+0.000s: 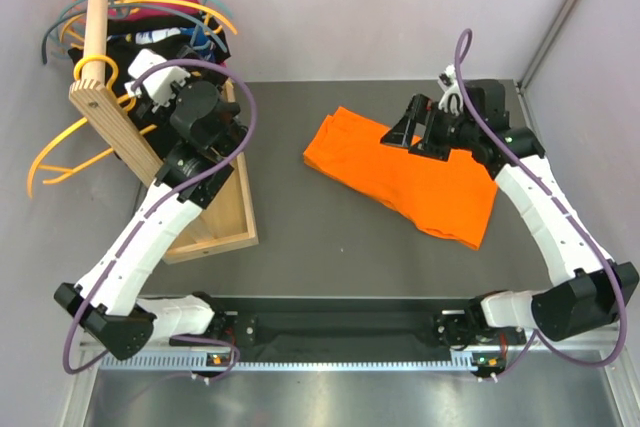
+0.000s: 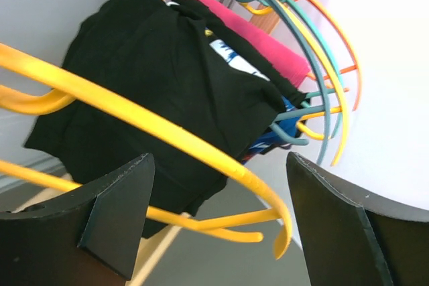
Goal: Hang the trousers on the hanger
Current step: Pick up the hanger from the clothesline.
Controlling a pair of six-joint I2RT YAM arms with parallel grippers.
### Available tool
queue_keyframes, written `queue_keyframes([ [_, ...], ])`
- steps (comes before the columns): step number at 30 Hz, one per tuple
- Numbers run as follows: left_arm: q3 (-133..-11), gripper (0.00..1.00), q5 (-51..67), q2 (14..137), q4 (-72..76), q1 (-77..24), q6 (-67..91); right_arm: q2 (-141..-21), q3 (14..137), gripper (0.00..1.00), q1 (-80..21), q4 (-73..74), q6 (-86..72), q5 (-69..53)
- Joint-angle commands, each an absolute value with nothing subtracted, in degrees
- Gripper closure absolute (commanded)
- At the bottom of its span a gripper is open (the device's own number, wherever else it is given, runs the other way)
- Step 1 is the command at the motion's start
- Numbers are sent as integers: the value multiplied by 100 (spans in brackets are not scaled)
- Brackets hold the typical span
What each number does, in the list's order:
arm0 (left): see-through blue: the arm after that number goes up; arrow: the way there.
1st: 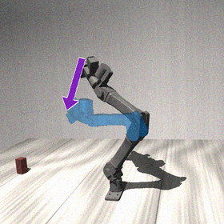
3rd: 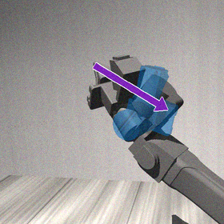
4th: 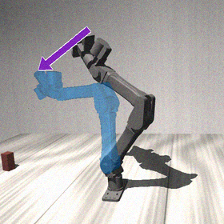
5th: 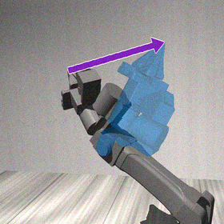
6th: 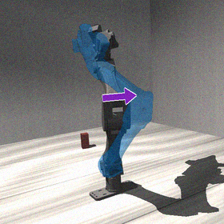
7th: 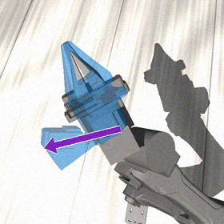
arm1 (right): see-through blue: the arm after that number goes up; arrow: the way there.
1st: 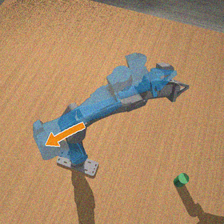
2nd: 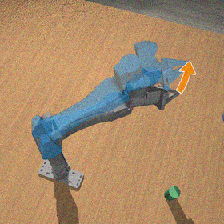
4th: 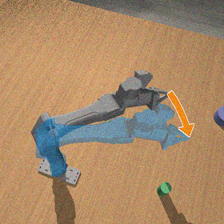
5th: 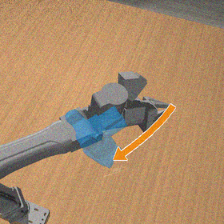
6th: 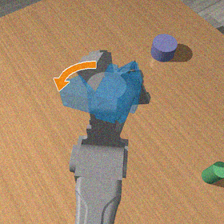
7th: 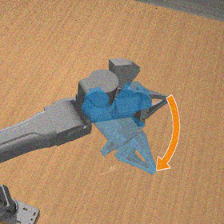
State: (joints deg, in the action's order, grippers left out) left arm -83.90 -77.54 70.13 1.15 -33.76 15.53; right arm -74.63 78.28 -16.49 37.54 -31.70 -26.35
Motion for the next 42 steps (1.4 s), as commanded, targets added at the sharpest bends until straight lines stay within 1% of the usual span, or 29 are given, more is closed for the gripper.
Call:
queue_keyframes([
  [1, -8587, 16, -7383, 6891, 18, -3235, 2091, -7251, 7743, 0, -1731, 3560, -3322, -2768],
  [5, -8569, 23, -7163, 6899, 236, -3041, 2207, -7260, 7734, 0, -1731, 3498, -3375, -2804],
  [9, -8613, 25, -7128, 7013, 737, -2936, 2101, -7277, 7752, 0, -1731, 3480, -3366, -2812],
  [16, -8368, 48, -6865, 6987, 1308, -2874, 2110, -7242, 7682, 0, -1723, 3480, -3305, -2795],
  [17, -8332, 57, -6864, 6979, 1327, -2874, 2109, -7233, 7647, 0, -1723, 3480, -3296, -2795],
  [20, -8253, 70, -6891, 6970, 1554, -2874, 1918, -7233, 7620, 0, -1705, 3489, -3287, -2830],
  [21, -8244, 77, -6882, 6970, 1608, -2874, 1855, -7233, 7611, 0, -1714, 3481, -3278, -2813],
  [22, -8244, 82, -6882, 6970, 1626, -2874, 1767, -7216, 7611, 0, -1696, 3480, -3270, -2813],
  [23, -8262, 93, -6864, 6970, 1678, -2874, 1732, -7216, 7611, 0, -1688, 3489, -3261, -2812],
  [24, -8288, 98, -6856, 6978, 1687, -2874, 1697, -7216, 7611, 0, -1679, 3489, -3269, -2812],
  [25, -8314, 100, -6838, 6996, 1679, -2874, 1714, -7216, 7611, 0, -1661, 3481, -3270, -2812],
  [27, -8376, 100, -6681, 7022, 1626, -2883, 1793, -7233, 7611, 0, -1652, 3480, -3252, -2812],
  [32, -8745, 100, -6197, 7260, 1029, -2926, 2705, -7233, 7603, 0, -1635, 3454, -3278, -2795],
  [37, -8342, 100, -5863, 7050, 589, -2997, 4066, -7216, 7611, 0, -1538, 3436, -3278, -2804],
  [39, -8069, 100, -5652, 7014, 536, -2997, 4358, -7207, 7594, 0, -1503, 3437, -3270, -2821],
  [42, -8095, 100, -5372, 7075, 229, -3006, 4692, -7163, 7524, 0, -1433, 3437, -3278, -2839],
])
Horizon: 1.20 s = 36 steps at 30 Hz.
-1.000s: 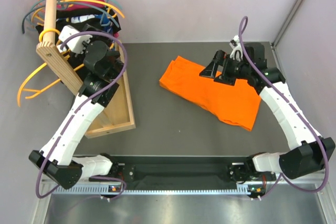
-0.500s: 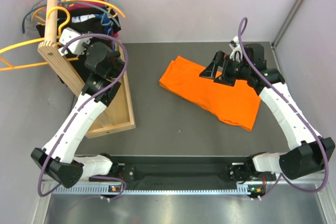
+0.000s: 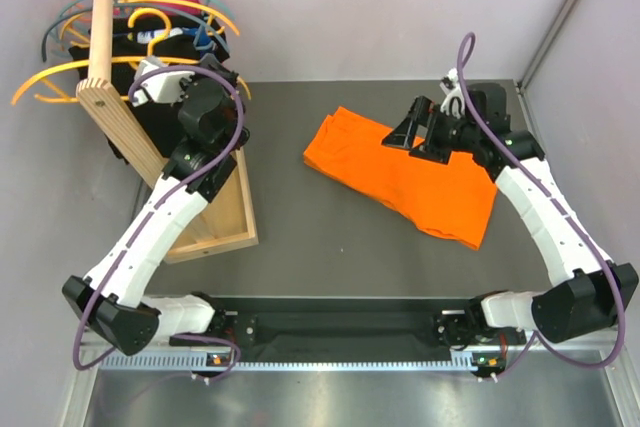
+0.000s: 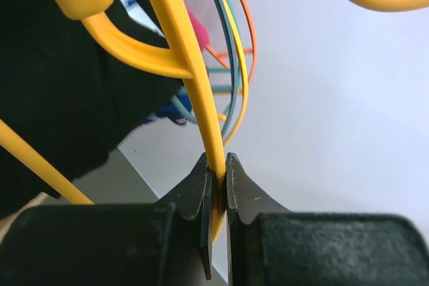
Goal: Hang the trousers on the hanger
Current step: Pick up the hanger from the clothesline.
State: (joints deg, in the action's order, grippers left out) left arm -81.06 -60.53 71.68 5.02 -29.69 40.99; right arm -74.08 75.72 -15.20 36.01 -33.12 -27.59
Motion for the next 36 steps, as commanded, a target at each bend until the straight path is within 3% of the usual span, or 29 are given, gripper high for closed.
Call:
queue_keyframes([
  [1, -8103, 100, -5327, 7084, 124, -3015, 4806, -7146, 7497, 0, -1415, 3428, -3270, -2856],
  [8, -7427, 100, -4887, 6838, -491, -3041, 5756, -7084, 7436, 0, -1310, 3410, -3287, -2865],
  [17, -6944, 100, -4211, 6636, -1661, -3937, 6591, -7137, 7523, 0, -1239, 3428, -3226, -2892],
  [22, -6628, 100, -3684, 6399, -2388, -3982, 7785, -7329, 7646, 0, -1213, 3646, -2980, -2997],
  [35, -6723, 100, -37, 7821, -2031, -4052, 7638, -7937, 7111, 0, -1195, 3691, -2830, -3445],
  [36, -6776, 100, 652, 8083, -1674, -4060, 7533, -7902, 7084, 0, -1195, 3683, -2813, -3445],
])
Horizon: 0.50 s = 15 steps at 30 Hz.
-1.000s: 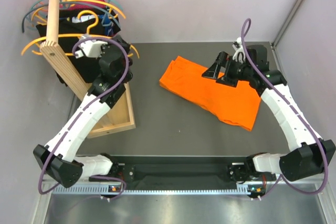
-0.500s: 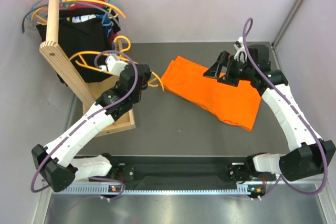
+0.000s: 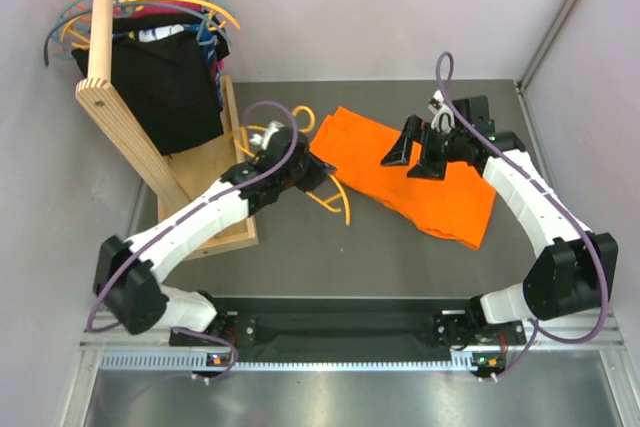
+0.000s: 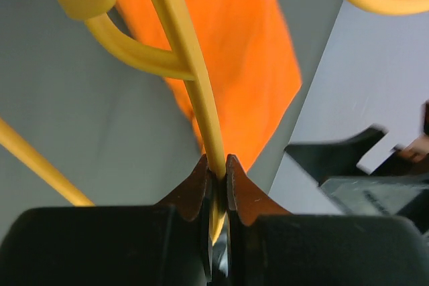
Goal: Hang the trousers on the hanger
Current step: Pick up the hanger from the clothesline.
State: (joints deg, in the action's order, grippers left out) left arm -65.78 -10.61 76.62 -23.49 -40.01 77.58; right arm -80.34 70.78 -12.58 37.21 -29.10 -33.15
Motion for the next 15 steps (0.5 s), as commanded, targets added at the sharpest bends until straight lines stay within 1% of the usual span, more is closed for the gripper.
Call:
queue_keyframes([
  [1, -6837, 100, 920, 8216, -1574, -4069, 7506, -7858, 7075, 0, -1195, 3691, -2813, -3437],
  [2, -6899, 100, 1175, 8435, -1434, -4061, 7436, -7797, 7075, 0, -1187, 3683, -2804, -3428],
  [3, -6978, 100, 1561, 8551, -780, -4069, 7375, -7770, 7075, 0, -1178, 3709, -2804, -3436],
  [4, -7109, 100, 2121, 8674, -713, -4052, 7304, -7743, 7084, 0, -1169, 3700, -2804, -3471],
  [7, -7540, 100, 2871, 9026, -528, -4026, 6786, -7533, 7014, 0, -1151, 3683, -2751, -3516],
  [9, -7515, 100, 3329, 9088, -414, -3973, 6523, -7339, 6856, 0, -1099, 3630, -2795, -3550],
  [10, -7497, 100, 3653, 9114, -117, -3912, 6539, -7217, 6821, 0, -1081, 3630, -2812, -3586],
  [11, -7506, 100, 4204, 9149, -62, -3842, 6583, -7146, 6777, 0, -1064, 3586, -2839, -3612],
  [14, -7453, 100, 4928, 9036, 194, -3701, 6356, -6847, 6610, 0, -1028, 3393, -2988, -3604],
  [15, -7375, 100, 4983, 8974, 193, -3639, 6294, -6794, 6609, 0, -976, 3306, -3040, -3612],
])
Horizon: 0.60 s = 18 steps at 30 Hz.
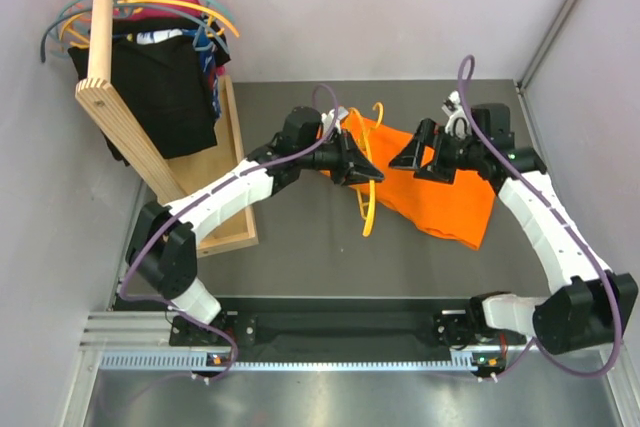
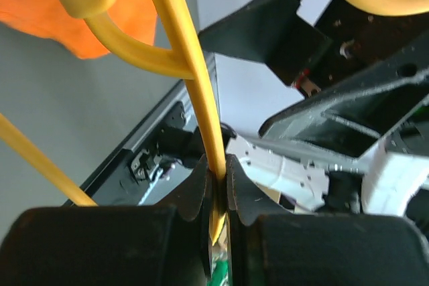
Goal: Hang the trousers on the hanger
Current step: Pick up the hanger from the clothesline.
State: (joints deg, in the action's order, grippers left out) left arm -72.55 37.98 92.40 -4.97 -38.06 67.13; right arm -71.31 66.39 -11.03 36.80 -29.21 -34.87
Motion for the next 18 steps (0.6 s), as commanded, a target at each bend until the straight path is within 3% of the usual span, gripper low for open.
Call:
queue_keyframes([
  [1, -7322, 100, 5044, 8921, 228, -3604, 6249, -6742, 6644, 0, -941, 3305, -3102, -3604],
  [8, -6882, 100, 6274, 8947, 1413, -3375, 6712, -6908, 6759, 0, -650, 2823, -3427, -4420],
  [11, -6715, 100, 6749, 9157, 2772, -3366, 7676, -6795, 6593, 0, -686, 1840, -3980, -4667],
  [13, -6583, 100, 6916, 9298, 4492, -3366, 8485, -6706, 6294, 8, -694, 1225, -4707, -4484],
  [18, -6557, 100, 7022, 9571, 5448, -3375, 9351, -6566, 5521, 18, -738, -244, -6227, -4089],
])
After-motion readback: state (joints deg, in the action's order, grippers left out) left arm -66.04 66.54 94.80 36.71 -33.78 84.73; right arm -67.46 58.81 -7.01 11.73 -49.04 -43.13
